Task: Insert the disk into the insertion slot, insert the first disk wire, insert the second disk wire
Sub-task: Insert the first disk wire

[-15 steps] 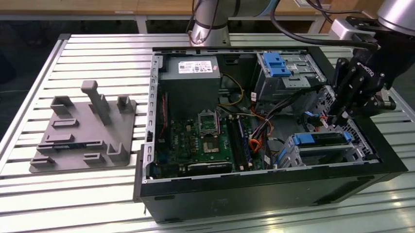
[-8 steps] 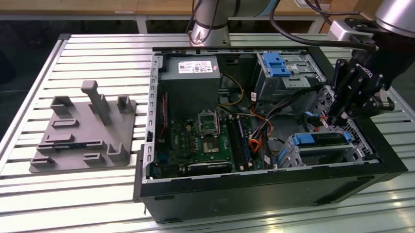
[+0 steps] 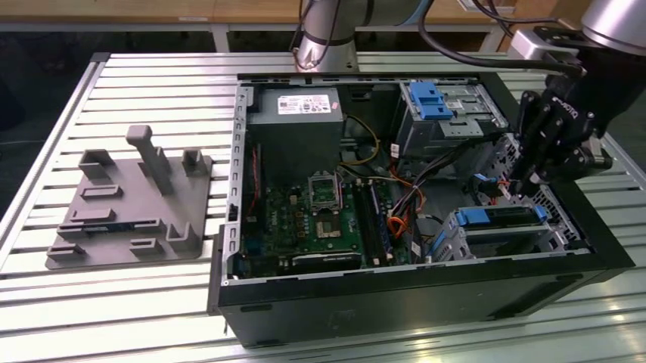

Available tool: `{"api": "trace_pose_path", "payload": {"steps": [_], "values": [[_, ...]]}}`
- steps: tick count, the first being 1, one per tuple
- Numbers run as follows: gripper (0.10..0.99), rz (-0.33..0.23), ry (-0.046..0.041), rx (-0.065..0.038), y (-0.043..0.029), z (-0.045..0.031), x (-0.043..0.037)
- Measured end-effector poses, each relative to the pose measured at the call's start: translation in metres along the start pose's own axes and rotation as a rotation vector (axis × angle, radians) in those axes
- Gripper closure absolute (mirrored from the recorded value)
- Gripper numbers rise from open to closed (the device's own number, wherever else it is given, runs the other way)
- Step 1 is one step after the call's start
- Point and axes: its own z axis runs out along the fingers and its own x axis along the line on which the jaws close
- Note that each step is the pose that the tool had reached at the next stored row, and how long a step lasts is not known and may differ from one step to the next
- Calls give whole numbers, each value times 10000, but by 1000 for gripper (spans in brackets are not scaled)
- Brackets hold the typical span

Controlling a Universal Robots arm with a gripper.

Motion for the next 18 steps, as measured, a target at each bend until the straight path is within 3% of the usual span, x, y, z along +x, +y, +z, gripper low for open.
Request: {"api": "trace_pose_path", "payload": {"steps": [10,12,18], "values": [[780,1,3,0,1,-1,-4],[910,1,3,0,1,0,-4],[918,1,4,0,1,0,-4]]}}
